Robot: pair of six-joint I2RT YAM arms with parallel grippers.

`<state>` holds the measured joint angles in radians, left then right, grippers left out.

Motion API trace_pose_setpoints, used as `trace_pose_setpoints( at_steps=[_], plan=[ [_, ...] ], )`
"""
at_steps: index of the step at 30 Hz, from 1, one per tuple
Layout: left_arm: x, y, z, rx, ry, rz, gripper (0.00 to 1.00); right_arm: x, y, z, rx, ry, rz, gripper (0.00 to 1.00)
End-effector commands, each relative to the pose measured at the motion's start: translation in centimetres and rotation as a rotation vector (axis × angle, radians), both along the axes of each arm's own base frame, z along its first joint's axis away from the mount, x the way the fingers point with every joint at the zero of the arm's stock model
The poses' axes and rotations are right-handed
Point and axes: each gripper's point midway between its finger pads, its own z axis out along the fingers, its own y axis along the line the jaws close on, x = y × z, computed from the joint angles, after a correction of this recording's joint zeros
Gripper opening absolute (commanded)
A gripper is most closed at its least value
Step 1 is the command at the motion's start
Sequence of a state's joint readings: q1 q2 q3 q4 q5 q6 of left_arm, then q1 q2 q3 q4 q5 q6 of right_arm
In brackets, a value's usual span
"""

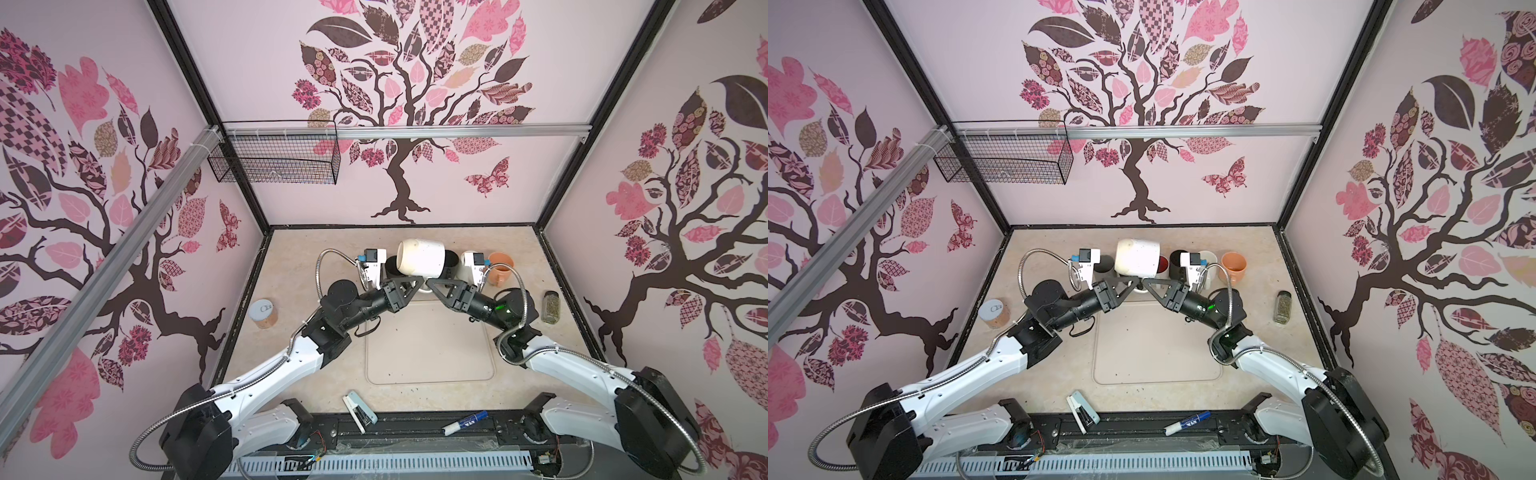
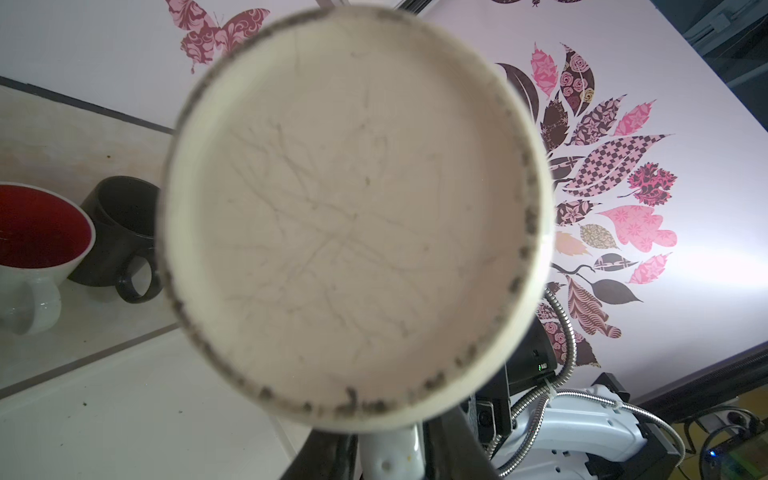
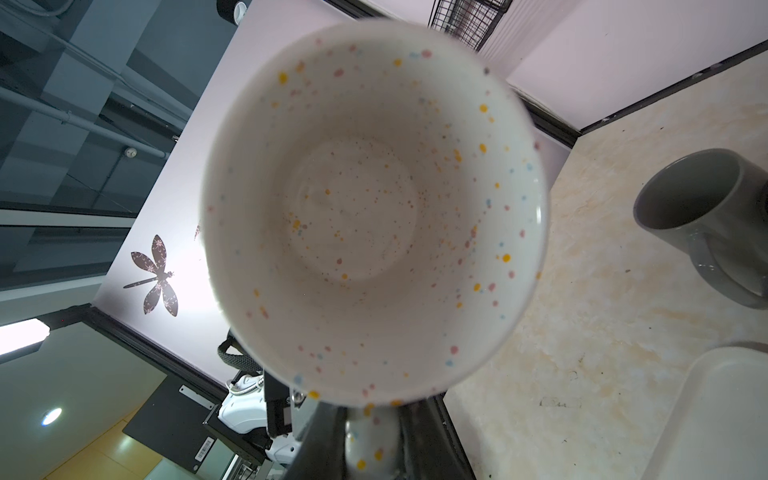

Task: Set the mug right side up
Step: 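Close the right gripper on the speckled mug's rim held by the left gripper, then open the left gripper while the right gripper carries the speckled mug away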

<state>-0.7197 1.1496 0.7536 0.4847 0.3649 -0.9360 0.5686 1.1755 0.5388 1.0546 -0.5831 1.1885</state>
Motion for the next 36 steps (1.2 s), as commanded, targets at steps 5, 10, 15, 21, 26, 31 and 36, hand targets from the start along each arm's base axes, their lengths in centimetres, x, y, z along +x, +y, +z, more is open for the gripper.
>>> trace_pose_setpoints(
  at_steps=[5,10,15,21,26,31,36],
  plan=[
    [-0.5,0.2,5.4,-0.096,-0.126,-0.012,0.00,-2.1,0.3,4.5,0.064,-0.154,0.070,0.00],
    [-0.9,0.3,5.5,-0.139,-0.133,-0.026,0.00,-1.9,0.3,4.7,0.072,-0.151,0.062,0.00],
    [-1.1,0.1,5.1,-0.164,-0.127,-0.049,0.00,-1.6,0.4,5.1,0.120,-0.134,0.078,0.12],
    [-1.5,0.0,4.9,-0.164,-0.122,-0.059,0.00,-0.9,0.5,5.1,0.144,-0.115,0.069,0.22],
    [-1.7,-0.4,4.4,-0.157,-0.114,-0.071,0.00,-0.7,0.7,5.2,0.142,-0.118,0.067,0.28],
    [-1.9,-0.6,4.3,-0.151,-0.114,-0.082,0.00,-0.1,0.6,4.9,0.135,-0.105,0.035,0.31],
    [-2.5,-0.8,3.7,-0.144,-0.101,-0.102,0.00,0.2,0.4,5.8,0.135,-0.127,0.008,0.03]
  ],
)
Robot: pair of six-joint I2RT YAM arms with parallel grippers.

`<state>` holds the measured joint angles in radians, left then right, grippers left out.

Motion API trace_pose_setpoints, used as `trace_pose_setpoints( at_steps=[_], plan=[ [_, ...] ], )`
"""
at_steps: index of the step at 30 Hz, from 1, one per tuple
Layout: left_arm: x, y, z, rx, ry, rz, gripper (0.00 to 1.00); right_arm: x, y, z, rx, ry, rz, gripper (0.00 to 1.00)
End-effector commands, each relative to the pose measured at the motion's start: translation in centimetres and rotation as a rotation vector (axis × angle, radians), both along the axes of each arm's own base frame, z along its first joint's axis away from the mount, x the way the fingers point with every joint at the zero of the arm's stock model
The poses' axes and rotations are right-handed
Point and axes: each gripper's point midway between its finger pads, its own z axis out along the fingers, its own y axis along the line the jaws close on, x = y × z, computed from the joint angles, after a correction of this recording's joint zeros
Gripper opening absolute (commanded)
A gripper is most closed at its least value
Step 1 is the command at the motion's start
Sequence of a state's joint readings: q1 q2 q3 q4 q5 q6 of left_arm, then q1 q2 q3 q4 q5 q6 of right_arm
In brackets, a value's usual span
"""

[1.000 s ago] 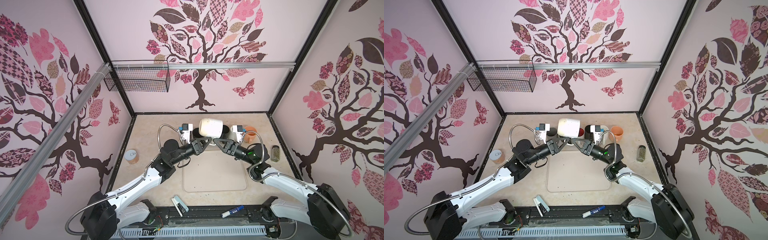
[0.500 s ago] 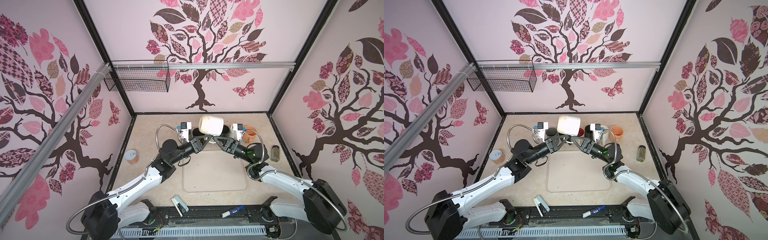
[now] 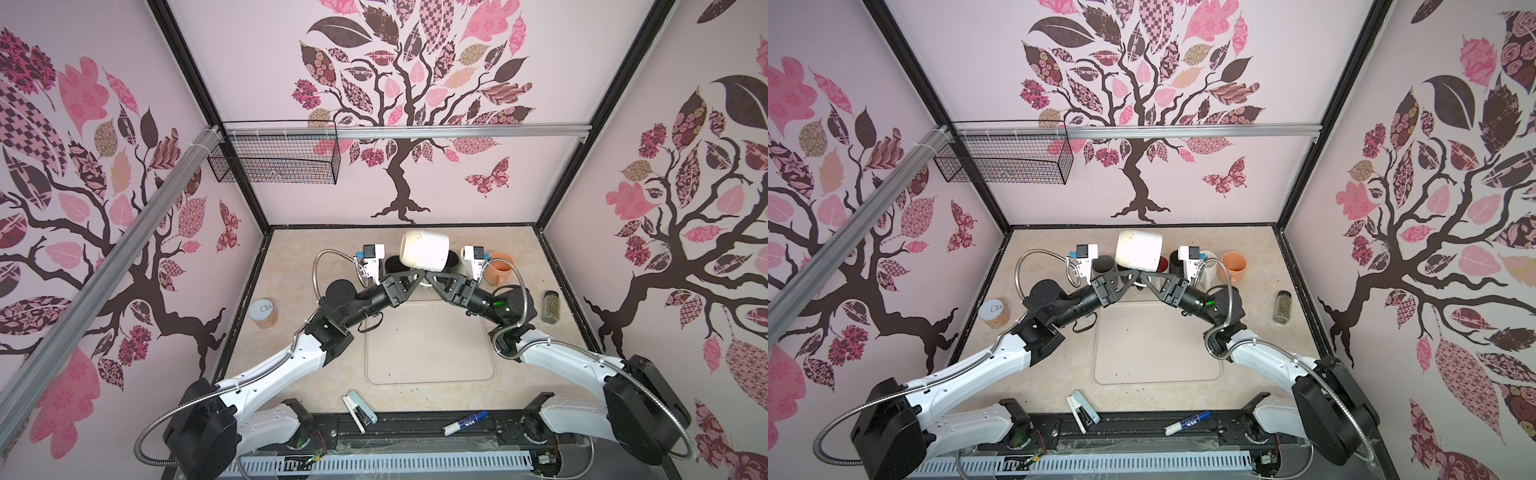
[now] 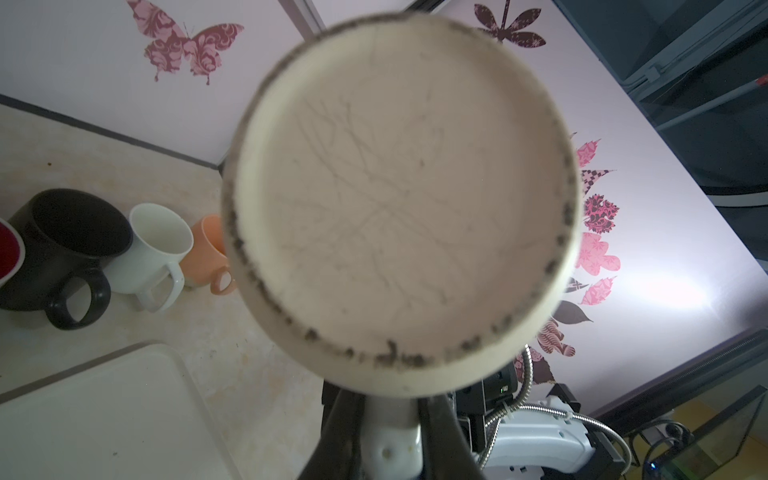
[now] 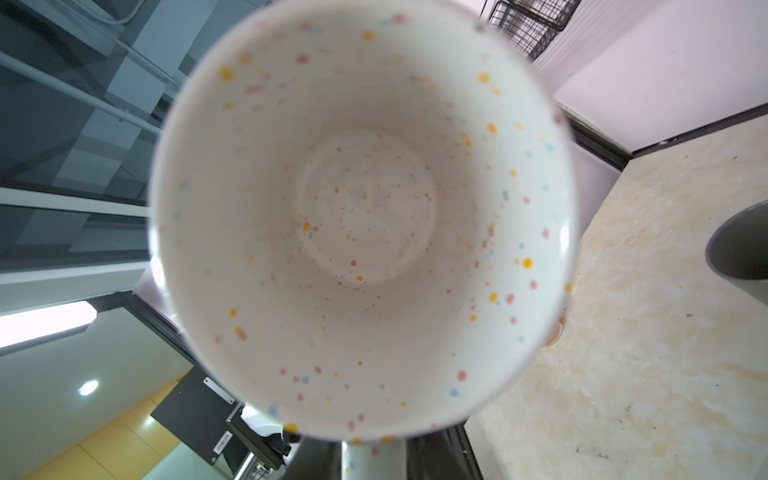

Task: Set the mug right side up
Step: 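Open the left gripper while the right gripper carries the speckled mug away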

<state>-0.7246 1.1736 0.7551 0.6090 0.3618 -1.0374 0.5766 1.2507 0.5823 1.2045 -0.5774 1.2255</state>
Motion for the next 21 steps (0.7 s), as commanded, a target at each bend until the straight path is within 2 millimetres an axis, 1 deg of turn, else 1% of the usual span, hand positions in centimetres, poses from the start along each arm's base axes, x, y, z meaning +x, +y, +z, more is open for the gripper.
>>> trace_pose_setpoints(
  at_steps=[1,3,5,6,7,8,9,10,11,12,16,17,18,19,21],
  plan=[
    [-2.6,-0.6,1.5,-0.030,-0.116,-0.084,0.00,-0.1,0.0,3.7,0.057,-0.065,-0.011,0.00],
    [-2.8,-0.5,0.9,-0.020,-0.108,-0.089,0.00,-0.1,0.0,3.8,0.055,-0.070,-0.014,0.00],
    [-2.7,-0.2,-0.2,0.009,-0.079,-0.070,0.00,0.0,0.2,3.8,0.042,-0.071,-0.011,0.00],
    [-2.4,0.1,-0.8,0.035,-0.064,-0.053,0.04,0.1,0.4,3.7,0.029,-0.066,-0.008,0.00],
    [-1.9,0.7,-1.5,0.070,-0.042,-0.017,0.29,0.2,0.5,3.6,0.016,-0.061,-0.009,0.00],
    [-1.1,1.5,-3.1,0.136,0.013,0.036,0.53,0.3,0.6,3.6,0.004,-0.062,-0.009,0.00],
    [-0.4,2.5,-4.5,0.201,0.064,0.097,0.65,0.6,0.9,3.3,-0.019,-0.047,-0.009,0.00],
    [0.1,3.8,-5.7,0.270,0.094,0.172,0.75,0.9,1.3,2.8,-0.058,-0.021,-0.001,0.00],
    [0.3,5.1,-7.0,0.334,0.126,0.229,0.78,1.0,1.7,2.6,-0.084,-0.016,0.006,0.00],
    [0.3,6.5,-7.7,0.387,0.130,0.286,0.81,1.1,2.0,2.4,-0.105,-0.013,0.015,0.00],
    [-0.9,11.0,-8.7,0.500,0.136,0.425,0.93,2.3,3.2,1.3,-0.219,0.030,-0.004,0.00],
    [-1.3,11.7,-9.0,0.535,0.142,0.430,0.95,2.6,3.7,0.9,-0.264,0.040,-0.008,0.00],
    [-1.8,12.5,-9.5,0.583,0.146,0.439,0.96,2.8,4.5,0.5,-0.325,0.035,-0.012,0.00],
    [-2.3,13.1,-9.8,0.622,0.146,0.443,0.96,3.2,5.3,-0.3,-0.407,0.045,-0.036,0.00],
    [-2.8,14.6,-10.8,0.684,0.151,0.479,0.96,3.6,7.1,-1.2,-0.575,0.015,-0.104,0.00]
  ],
)
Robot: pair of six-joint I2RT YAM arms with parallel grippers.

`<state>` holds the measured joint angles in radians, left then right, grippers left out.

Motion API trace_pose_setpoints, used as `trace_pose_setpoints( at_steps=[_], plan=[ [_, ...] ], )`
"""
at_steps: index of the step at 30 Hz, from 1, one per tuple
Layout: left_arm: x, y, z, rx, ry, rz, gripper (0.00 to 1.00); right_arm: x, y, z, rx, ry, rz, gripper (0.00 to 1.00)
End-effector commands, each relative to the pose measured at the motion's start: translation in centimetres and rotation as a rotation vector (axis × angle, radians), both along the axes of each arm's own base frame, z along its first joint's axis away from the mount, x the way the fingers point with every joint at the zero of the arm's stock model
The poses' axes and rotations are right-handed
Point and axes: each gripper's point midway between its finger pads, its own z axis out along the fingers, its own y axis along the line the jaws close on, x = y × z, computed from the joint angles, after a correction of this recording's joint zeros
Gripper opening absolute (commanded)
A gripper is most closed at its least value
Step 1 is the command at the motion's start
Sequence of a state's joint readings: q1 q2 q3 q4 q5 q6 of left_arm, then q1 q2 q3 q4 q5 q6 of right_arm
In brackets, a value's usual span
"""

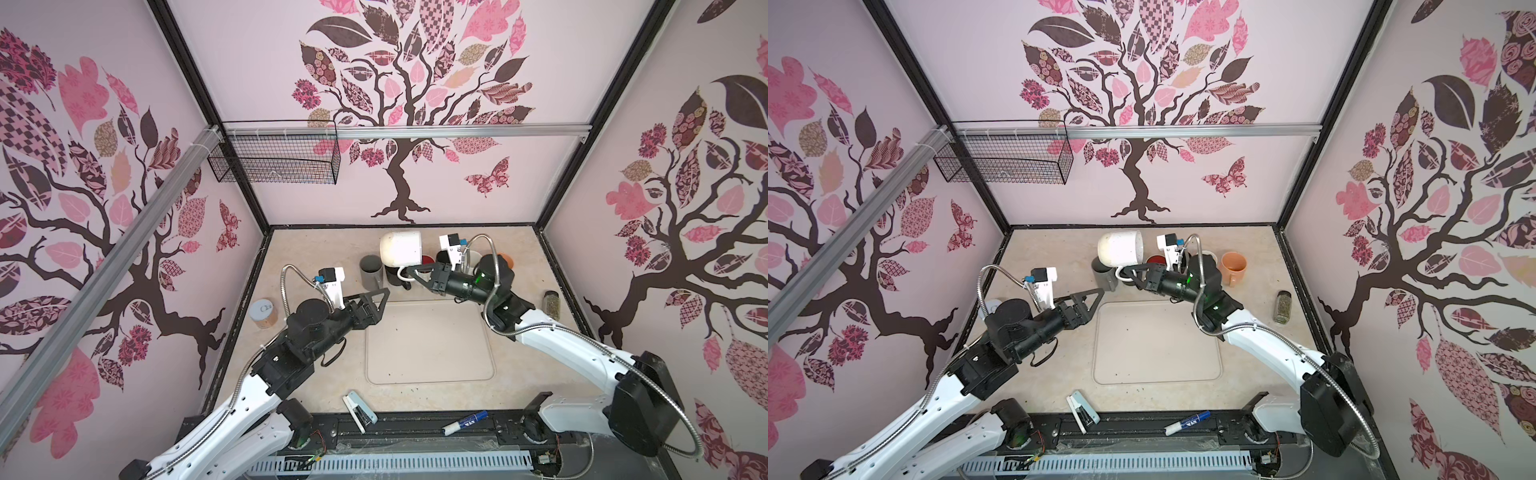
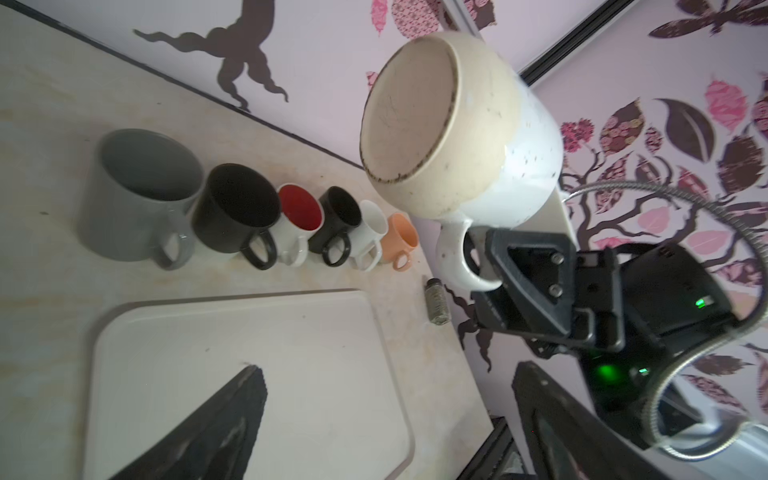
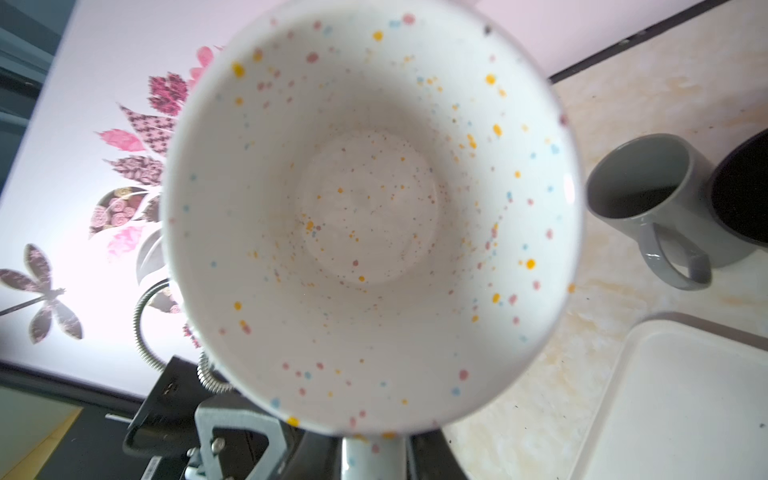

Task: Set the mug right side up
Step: 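Open the left gripper while the right gripper carries the speckled mug away, then lower the speckled mug upright at the end of the mug row with the right gripper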

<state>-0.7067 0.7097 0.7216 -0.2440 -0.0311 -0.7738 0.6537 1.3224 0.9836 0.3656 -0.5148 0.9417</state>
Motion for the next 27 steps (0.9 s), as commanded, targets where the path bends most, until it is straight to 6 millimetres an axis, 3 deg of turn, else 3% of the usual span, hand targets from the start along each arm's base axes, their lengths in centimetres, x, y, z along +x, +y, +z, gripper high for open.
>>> trace_pose_setpoints(
  at_steps=[1,7,14,17,27],
  plan=[
    [-0.7,4.1,-4.9,0.254,0.088,0.119,0.96,0.2,2.7,0.7,-0.279,-0.171,-0.060,0.00],
    [-2.5,8.4,-7.2,0.314,0.139,0.245,0.96,2.1,7.4,-0.6,-0.482,-0.209,-0.101,0.00],
    [-4.3,11.5,-6.9,0.334,0.109,0.308,0.96,4.1,13.2,-2.8,-0.689,-0.279,-0.148,0.00],
    [-5.0,12.3,-6.8,0.344,0.098,0.317,0.96,5.4,15.5,-4.7,-0.780,-0.290,-0.130,0.00],
    [-5.7,12.7,-5.8,0.288,0.062,0.315,0.96,9.2,18.3,-9.2,-0.949,-0.315,-0.180,0.00]
  ],
)
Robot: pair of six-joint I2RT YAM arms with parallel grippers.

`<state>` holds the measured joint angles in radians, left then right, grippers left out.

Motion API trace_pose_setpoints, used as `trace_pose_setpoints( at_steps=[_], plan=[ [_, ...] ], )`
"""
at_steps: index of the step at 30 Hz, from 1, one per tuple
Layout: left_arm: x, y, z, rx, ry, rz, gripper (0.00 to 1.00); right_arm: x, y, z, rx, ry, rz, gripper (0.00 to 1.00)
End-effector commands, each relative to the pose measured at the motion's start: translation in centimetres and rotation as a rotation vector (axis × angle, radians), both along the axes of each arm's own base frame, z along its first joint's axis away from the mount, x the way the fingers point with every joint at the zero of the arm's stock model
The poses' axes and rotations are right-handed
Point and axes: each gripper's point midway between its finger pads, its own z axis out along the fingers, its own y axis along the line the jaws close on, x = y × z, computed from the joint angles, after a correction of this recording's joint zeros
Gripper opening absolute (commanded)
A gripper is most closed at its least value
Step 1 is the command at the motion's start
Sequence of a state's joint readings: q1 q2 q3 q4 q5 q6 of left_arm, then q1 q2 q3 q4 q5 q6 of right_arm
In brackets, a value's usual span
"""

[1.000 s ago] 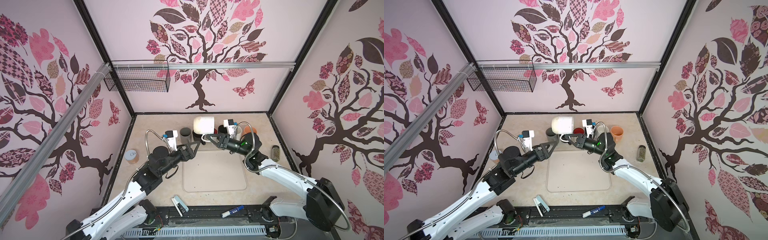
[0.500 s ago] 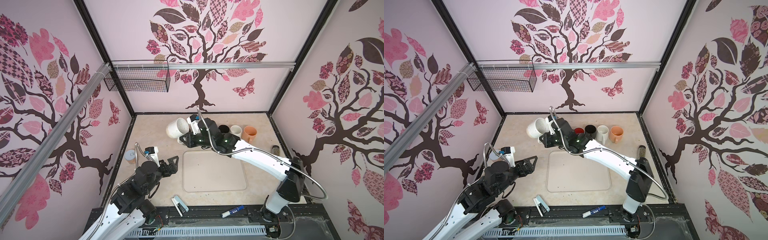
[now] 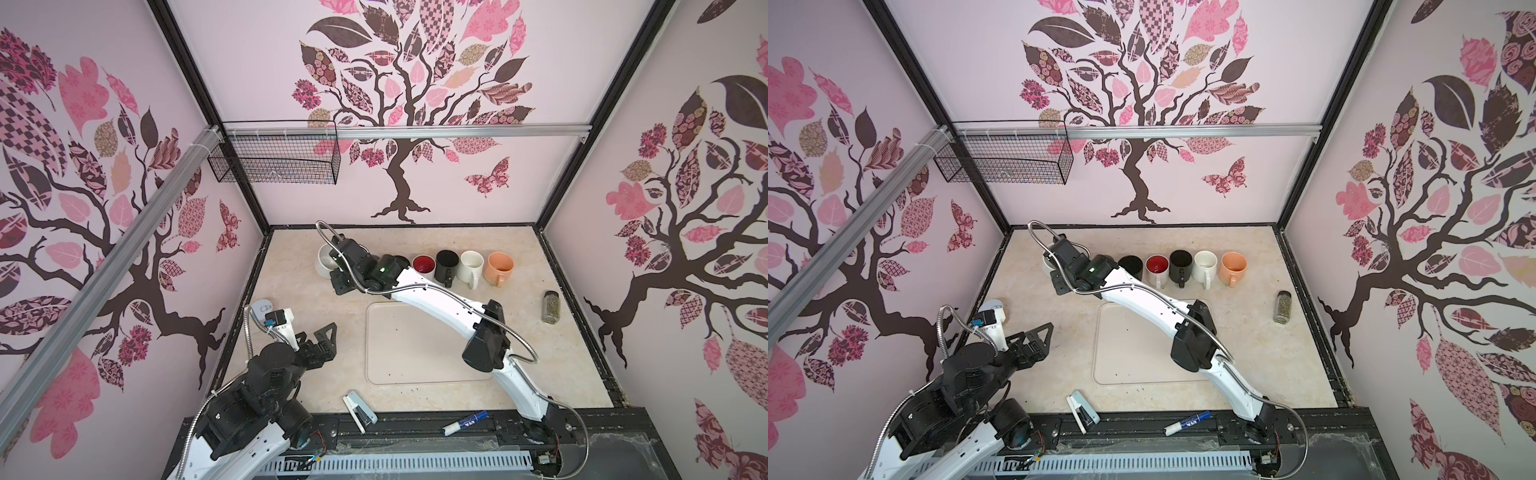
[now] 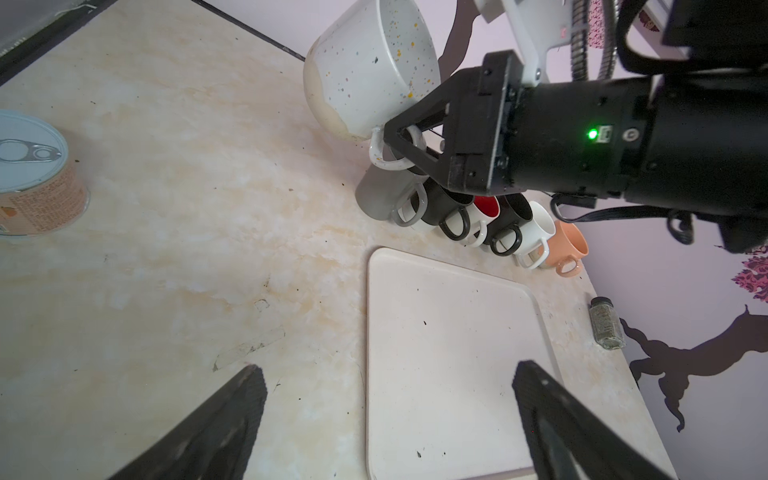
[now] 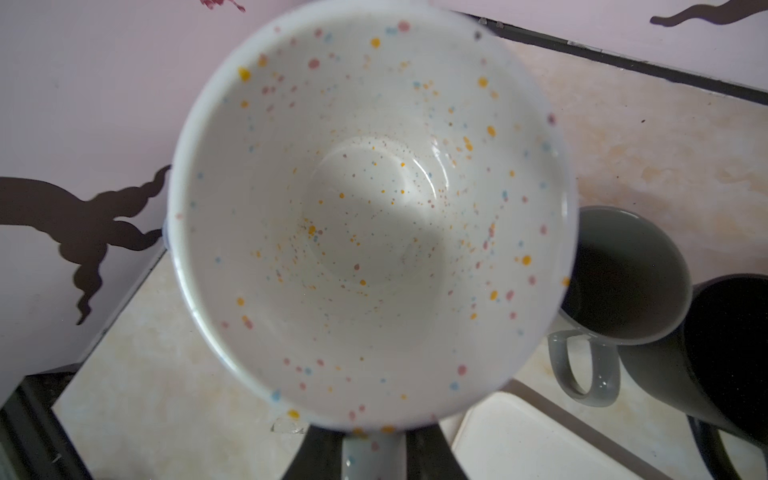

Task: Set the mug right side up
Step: 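Lower the speckled mug upright at the end of the mug row with the right gripper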

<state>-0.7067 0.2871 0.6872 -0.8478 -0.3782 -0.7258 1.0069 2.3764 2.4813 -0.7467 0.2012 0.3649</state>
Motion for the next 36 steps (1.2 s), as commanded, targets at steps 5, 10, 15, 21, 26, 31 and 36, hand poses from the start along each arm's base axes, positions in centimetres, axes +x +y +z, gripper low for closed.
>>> trace_pose_setpoints(
  at_steps=[5,10,15,21,26,31,36],
  plan=[
    [-0.1,-0.7,-0.2,-0.001,-0.020,-0.049,0.96,2.1,0.2,-2.6,-0.085,-0.062,-0.044,0.00],
    [-0.2,-1.1,0.0,-0.013,-0.033,-0.069,0.96,2.4,0.8,-4.2,-0.074,-0.037,-0.032,0.00],
    [-0.3,-1.2,-0.1,-0.015,-0.033,-0.079,0.96,3.7,0.0,-6.5,-0.095,-0.008,-0.058,0.00],
    [0.0,-1.8,-0.9,-0.020,-0.023,-0.093,0.96,5.1,-1.2,-9.4,-0.121,0.032,-0.111,0.00],
    [0.0,-2.2,-0.9,-0.019,-0.018,-0.110,0.96,5.5,-1.0,-9.6,-0.111,0.024,-0.115,0.00],
    [0.0,-2.3,-0.9,-0.019,-0.018,-0.117,0.96,5.9,-1.1,-10.4,-0.112,0.034,-0.124,0.00],
    [0.1,-2.4,-1.0,-0.017,-0.016,-0.118,0.96,6.0,-1.3,-11.5,-0.129,0.044,-0.130,0.00]
  ],
)
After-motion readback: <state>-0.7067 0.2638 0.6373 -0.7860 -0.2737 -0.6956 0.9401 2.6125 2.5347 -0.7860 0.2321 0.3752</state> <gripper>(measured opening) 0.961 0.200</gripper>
